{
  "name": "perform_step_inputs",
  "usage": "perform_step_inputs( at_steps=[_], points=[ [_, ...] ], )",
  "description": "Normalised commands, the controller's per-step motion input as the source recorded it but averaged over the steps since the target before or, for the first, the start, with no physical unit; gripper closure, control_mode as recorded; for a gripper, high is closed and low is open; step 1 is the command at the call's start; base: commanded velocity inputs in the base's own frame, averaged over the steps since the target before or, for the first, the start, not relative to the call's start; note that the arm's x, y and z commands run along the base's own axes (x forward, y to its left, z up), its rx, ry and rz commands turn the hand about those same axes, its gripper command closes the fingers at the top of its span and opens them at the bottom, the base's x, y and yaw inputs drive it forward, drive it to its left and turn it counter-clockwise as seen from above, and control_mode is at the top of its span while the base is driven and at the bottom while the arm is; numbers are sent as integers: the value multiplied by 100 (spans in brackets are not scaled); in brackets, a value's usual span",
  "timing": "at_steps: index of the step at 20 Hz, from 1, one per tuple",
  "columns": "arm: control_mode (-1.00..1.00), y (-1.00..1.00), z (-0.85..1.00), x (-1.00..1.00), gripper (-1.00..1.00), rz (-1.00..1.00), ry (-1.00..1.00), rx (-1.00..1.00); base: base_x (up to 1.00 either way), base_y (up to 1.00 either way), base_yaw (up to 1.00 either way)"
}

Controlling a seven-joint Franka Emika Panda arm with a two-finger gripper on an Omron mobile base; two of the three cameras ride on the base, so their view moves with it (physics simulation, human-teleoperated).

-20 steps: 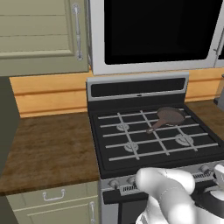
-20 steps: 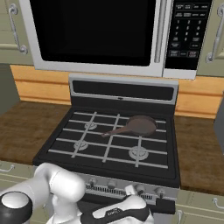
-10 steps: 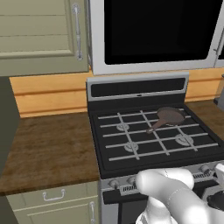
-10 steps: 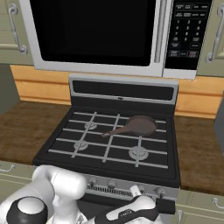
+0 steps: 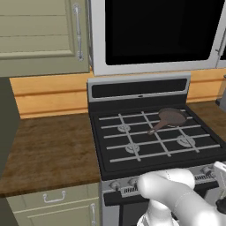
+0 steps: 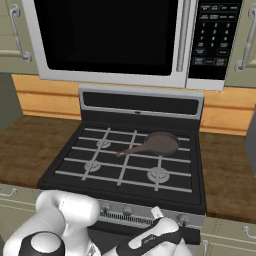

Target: Turn off the rear right burner of the stove.

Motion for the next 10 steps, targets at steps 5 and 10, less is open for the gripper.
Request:
perform_step_inputs(
  at_steps=[5,10],
  points=[
    [-100,0,-19,2,-100,0,0,0,0,0,0],
    [-100,0,-14,0,-100,0,0,0,0,0,0]
  ],
)
